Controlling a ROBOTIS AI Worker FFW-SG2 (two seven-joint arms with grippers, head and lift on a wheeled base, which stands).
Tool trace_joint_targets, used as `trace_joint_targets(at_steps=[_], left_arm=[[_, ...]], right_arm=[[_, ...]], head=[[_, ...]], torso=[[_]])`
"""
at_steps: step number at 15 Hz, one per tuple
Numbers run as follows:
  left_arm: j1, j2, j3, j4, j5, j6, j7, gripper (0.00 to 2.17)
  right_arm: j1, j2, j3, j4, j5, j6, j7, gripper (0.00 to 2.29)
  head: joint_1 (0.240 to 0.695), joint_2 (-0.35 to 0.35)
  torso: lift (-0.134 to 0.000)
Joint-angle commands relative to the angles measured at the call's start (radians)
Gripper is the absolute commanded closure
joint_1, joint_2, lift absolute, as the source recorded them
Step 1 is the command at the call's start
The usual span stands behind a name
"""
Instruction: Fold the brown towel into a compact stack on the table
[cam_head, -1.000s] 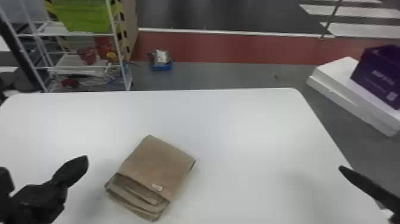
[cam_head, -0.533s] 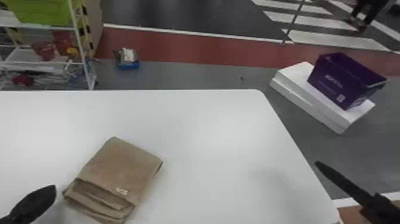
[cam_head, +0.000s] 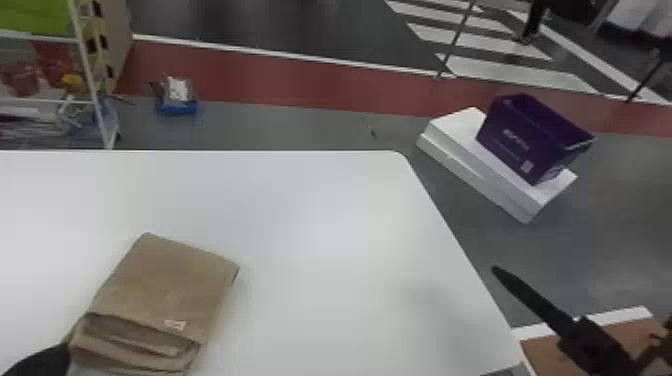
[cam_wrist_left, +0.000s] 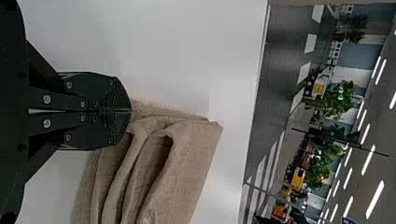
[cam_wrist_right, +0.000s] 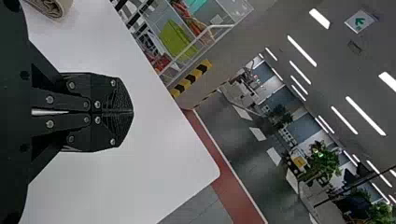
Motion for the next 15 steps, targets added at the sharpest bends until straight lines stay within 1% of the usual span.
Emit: trace_joint_targets(at_steps=[1, 2, 6, 9, 11, 13, 15], left_arm=[[0.019, -0.013, -0.01, -0.019, 0.0, 0.002, 0.0, 1.86], [0.033, -0.021, -0.016, -0.036, 0.003, 0.005, 0.0, 1.86], [0.061, -0.021, -0.084, -0.089, 0.0, 0.042, 0.012, 1.86], [0.064, -0.021, -0.125, -0.093, 0.0, 0.06, 0.018, 1.86], [0.064, -0.019, -0.171, -0.093, -0.045, 0.06, 0.04, 1.86], [0.07, -0.019, -0.176, -0.12, -0.034, 0.134, 0.038, 1.86], [0.07, -0.019, -0.187, -0.125, -0.059, 0.137, 0.061, 1.86]], right_arm=[[-0.009, -0.007, -0.002, 0.005, -0.004, 0.003, 0.0, 2.01], [-0.014, -0.007, -0.003, 0.008, -0.004, 0.003, 0.0, 2.01], [-0.026, -0.013, -0.002, 0.017, -0.006, 0.006, 0.0, 2.01], [-0.034, -0.018, -0.003, 0.016, -0.007, 0.021, 0.0, 2.01], [-0.043, -0.018, -0.008, 0.016, -0.007, 0.034, 0.0, 2.01], [-0.044, -0.025, -0.008, 0.016, -0.009, 0.04, 0.0, 2.01], [-0.044, -0.027, -0.006, 0.016, -0.012, 0.037, 0.0, 2.01]], head=[[0.695, -0.336], [0.695, -0.35], [0.695, -0.35], [0.695, -0.35], [0.695, -0.35], [0.695, -0.35], [0.695, -0.35]], torso=[[-0.124], [-0.124], [-0.124], [-0.124], [-0.124], [-0.124], [-0.124]])
